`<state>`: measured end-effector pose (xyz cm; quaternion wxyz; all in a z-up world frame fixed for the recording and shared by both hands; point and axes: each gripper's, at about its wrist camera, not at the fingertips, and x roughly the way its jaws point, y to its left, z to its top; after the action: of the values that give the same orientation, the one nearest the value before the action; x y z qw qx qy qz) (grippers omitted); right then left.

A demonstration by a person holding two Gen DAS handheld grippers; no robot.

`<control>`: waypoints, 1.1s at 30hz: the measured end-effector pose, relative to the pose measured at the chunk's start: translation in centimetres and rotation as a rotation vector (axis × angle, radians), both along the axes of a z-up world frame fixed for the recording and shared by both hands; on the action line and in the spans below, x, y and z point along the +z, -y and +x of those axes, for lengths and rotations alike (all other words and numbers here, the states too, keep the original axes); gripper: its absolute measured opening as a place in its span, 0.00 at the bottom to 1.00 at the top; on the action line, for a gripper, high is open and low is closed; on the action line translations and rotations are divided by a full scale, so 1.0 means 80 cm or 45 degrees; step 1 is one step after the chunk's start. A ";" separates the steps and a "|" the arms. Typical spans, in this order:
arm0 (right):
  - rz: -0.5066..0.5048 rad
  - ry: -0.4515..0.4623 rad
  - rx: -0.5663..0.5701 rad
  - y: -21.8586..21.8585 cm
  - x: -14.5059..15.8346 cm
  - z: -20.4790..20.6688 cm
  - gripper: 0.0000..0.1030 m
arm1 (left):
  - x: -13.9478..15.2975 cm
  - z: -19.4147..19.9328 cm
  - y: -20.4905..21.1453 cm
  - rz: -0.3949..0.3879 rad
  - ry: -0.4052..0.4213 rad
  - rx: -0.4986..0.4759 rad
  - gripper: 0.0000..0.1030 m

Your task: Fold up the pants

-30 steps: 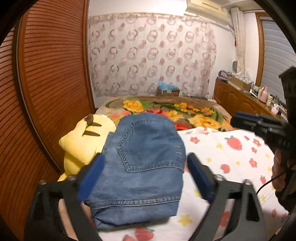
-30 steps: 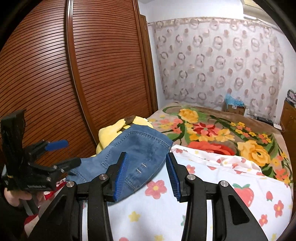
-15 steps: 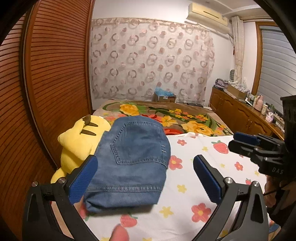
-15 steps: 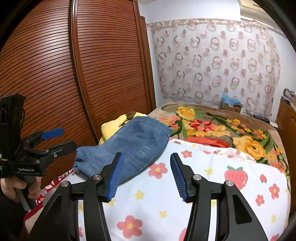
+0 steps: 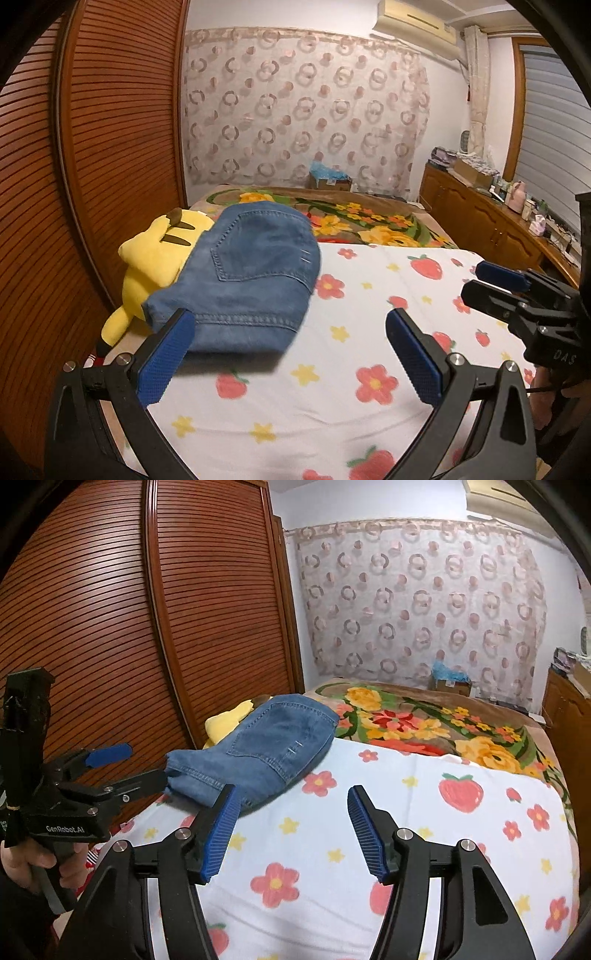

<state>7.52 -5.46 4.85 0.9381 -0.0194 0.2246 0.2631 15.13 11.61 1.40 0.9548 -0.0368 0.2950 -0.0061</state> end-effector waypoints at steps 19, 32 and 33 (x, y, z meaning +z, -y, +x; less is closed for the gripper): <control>0.027 0.053 -0.212 0.054 0.022 -0.156 0.61 | 0.045 -0.091 0.097 -0.003 0.095 -0.113 1.00; 0.048 0.157 -0.385 0.082 0.054 -0.241 0.76 | 0.083 -0.121 0.142 0.014 0.215 -0.157 1.00; 0.051 0.163 -0.393 0.082 0.054 -0.249 0.76 | 0.085 -0.124 0.144 0.016 0.222 -0.156 1.00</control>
<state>-12.37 -12.04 9.17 0.9799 0.0173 0.1595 0.1187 5.24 0.06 8.24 0.9749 -0.0122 0.2124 -0.0656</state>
